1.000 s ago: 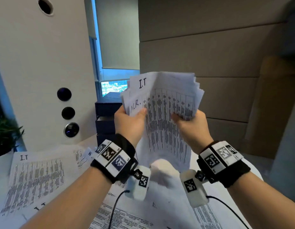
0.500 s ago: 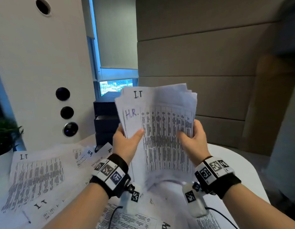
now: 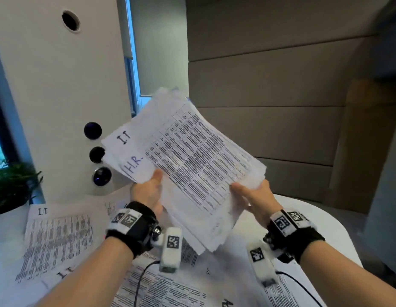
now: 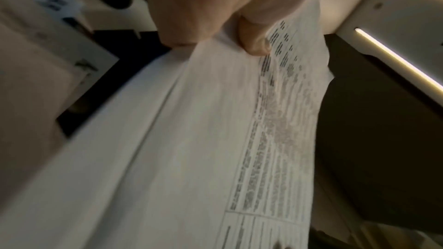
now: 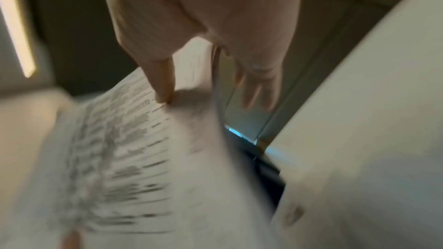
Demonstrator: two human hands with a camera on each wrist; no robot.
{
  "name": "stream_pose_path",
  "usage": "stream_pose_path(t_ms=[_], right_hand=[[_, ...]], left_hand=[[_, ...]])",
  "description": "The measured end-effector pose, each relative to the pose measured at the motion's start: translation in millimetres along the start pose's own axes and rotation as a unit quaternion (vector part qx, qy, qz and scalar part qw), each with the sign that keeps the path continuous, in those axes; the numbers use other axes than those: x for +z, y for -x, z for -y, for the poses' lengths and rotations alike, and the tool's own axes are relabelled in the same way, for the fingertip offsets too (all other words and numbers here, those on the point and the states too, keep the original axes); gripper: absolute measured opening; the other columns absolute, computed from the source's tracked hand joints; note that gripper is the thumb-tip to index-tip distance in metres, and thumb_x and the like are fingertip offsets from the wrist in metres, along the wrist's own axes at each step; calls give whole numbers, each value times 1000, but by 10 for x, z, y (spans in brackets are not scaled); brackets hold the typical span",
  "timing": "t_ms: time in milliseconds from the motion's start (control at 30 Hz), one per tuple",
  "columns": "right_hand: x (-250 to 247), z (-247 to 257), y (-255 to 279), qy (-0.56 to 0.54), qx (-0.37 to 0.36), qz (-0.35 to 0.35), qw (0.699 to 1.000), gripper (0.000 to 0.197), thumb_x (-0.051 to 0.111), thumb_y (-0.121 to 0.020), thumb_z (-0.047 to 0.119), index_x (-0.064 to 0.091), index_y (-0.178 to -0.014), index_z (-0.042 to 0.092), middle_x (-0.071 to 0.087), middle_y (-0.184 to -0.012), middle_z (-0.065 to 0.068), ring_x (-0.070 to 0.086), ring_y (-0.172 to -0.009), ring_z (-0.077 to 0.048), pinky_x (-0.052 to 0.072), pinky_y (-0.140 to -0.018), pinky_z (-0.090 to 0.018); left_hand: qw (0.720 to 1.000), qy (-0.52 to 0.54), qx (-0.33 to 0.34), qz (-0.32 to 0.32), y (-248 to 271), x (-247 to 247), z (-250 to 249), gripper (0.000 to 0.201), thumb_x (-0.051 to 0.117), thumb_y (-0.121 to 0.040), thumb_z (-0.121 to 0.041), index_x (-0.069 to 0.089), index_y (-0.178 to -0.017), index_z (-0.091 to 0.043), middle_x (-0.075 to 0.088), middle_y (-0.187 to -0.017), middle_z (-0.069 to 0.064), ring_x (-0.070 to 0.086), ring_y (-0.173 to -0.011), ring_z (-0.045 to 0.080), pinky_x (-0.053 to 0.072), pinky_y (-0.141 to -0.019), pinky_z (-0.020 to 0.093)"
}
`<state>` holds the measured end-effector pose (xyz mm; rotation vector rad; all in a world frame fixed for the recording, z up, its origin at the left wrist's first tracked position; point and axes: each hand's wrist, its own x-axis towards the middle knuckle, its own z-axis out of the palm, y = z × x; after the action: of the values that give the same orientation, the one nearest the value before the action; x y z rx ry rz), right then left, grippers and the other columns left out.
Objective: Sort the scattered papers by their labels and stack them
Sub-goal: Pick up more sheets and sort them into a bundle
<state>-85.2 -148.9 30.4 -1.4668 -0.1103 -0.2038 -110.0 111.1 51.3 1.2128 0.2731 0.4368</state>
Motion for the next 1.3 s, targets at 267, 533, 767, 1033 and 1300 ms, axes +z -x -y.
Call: stream_pose_path(t_ms=[267, 533, 767, 1033, 1300], right_hand=[[-187, 262, 1, -153, -20, 12, 988, 91, 95, -39, 24, 59, -118, -3, 69, -112, -20, 67, -100, -36, 54, -87, -48], [-136, 540, -37, -14, -118, 8, 993, 33, 72, -74, -9, 62, -100, 10, 75, -93, -5, 72, -86, -22, 59, -77, -35], [-187, 176, 173, 179, -117, 67, 975, 51, 79, -72, 8, 52, -114, 16, 64, -113, -6, 66, -100, -24, 57, -86, -42], [65, 572, 119, 518, -235, 108, 815, 69, 69, -84, 13, 40, -142, 33, 58, -129, 0, 55, -118, -22, 48, -98, -39], [-25, 519, 217, 544, -278, 87, 787, 25, 62, -90, 23, 68, -111, 10, 71, -99, -8, 66, -93, -28, 54, -80, -41]], left_hand=[[996, 64, 5, 54, 49, -483, -140, 57, 80, -62, -17, 63, -115, -6, 69, -111, 17, 66, -96, 36, 54, -81, 53], [949, -232, 185, 112, 47, -620, -400, 51, 86, -53, -36, 68, -97, -20, 74, -95, 3, 71, -90, 19, 56, -79, 38], [941, -283, 172, 66, 203, -762, 20, 68, 89, -58, -22, 53, -115, -26, 65, -107, -8, 62, -102, 14, 51, -92, 40], [820, -407, 369, 160, 124, -504, -426, 52, 85, -66, -16, 56, -104, -39, 64, -98, -22, 57, -95, -13, 39, -86, 3], [860, -379, 313, 140, 84, -781, -402, 24, 81, -71, -13, 65, -84, -26, 68, -85, -14, 60, -83, -12, 44, -76, 12]])
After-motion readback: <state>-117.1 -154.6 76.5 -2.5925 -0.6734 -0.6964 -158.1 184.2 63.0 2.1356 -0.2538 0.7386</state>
